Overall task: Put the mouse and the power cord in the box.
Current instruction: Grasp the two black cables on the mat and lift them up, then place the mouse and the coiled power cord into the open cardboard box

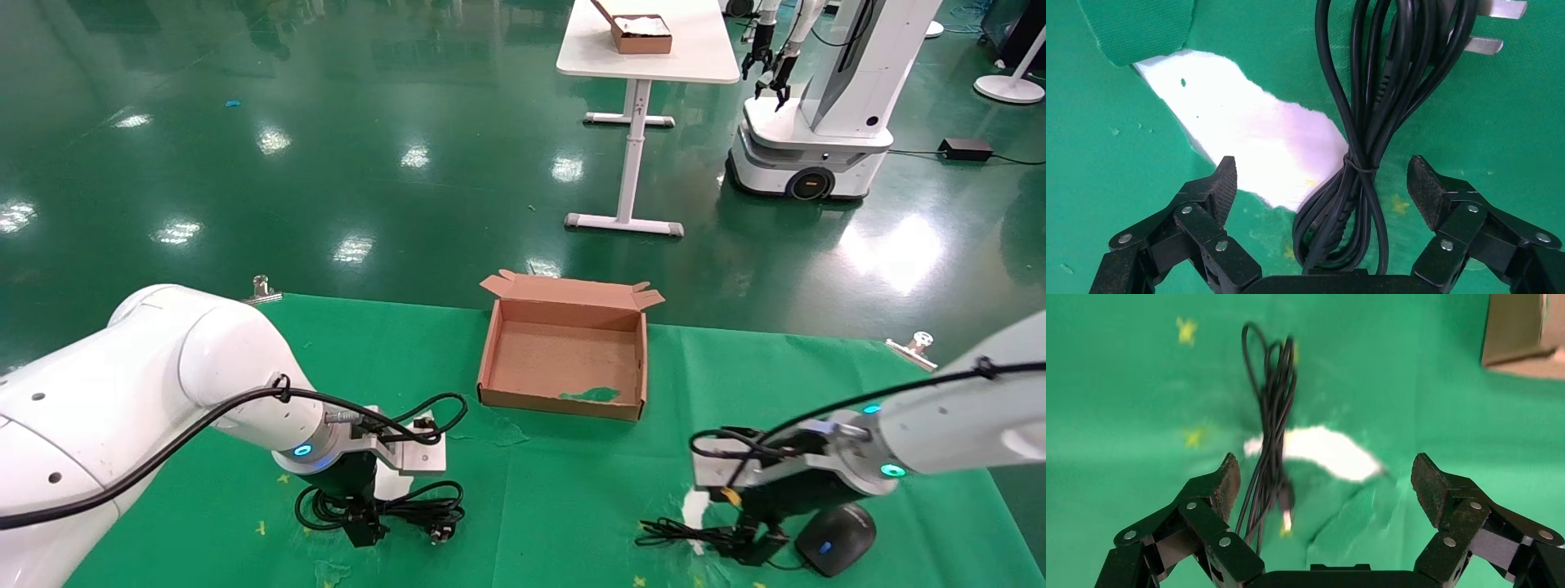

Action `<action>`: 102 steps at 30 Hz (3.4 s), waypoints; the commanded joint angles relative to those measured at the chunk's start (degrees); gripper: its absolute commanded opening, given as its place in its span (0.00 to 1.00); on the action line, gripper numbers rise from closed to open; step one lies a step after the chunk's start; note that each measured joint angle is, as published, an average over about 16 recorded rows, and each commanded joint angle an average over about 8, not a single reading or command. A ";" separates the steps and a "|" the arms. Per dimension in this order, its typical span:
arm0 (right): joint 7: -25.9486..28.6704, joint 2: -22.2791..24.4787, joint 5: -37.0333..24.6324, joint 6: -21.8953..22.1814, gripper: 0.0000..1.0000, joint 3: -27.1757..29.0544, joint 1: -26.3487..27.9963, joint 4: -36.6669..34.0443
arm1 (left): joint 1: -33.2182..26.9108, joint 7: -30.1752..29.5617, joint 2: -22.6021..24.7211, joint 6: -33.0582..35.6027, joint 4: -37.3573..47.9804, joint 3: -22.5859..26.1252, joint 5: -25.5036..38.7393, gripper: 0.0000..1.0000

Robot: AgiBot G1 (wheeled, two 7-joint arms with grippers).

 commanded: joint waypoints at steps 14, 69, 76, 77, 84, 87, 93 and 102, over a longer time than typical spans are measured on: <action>-6.70 -5.74 0.14 1.65 0.63 -0.23 2.62 -14.87 | -0.36 -0.15 -0.01 -0.53 0.28 1.55 -1.35 0.13; -6.24 -1.24 2.44 1.29 0.00 1.88 6.94 -12.48 | -4.06 -0.03 -0.34 -1.62 -4.15 -1.17 -5.19 0.00; -5.61 2.27 3.07 1.40 0.00 3.04 12.01 -9.96 | -6.48 0.44 1.30 -11.00 -9.46 -1.05 -8.77 0.00; -5.48 2.79 2.96 1.34 0.00 3.07 12.66 -9.51 | -6.48 0.60 1.43 -12.93 -10.47 -0.45 -9.30 0.00; -3.63 6.86 1.52 0.51 0.00 2.87 16.26 -5.97 | -5.73 1.50 1.86 -26.66 -16.16 7.31 -10.19 0.00; -2.37 8.65 0.95 -0.19 0.00 2.75 17.20 -4.17 | -5.42 1.37 1.85 -31.28 -17.23 11.15 -8.78 0.00; 0.21 11.11 0.51 -1.60 0.00 2.67 17.52 0.03 | -5.15 -0.44 1.72 -36.58 -18.06 16.63 -5.71 0.51; 3.43 12.50 1.27 -1.78 0.00 3.02 15.31 6.16 | -5.87 -4.10 1.69 -38.71 -18.85 20.50 -4.77 1.00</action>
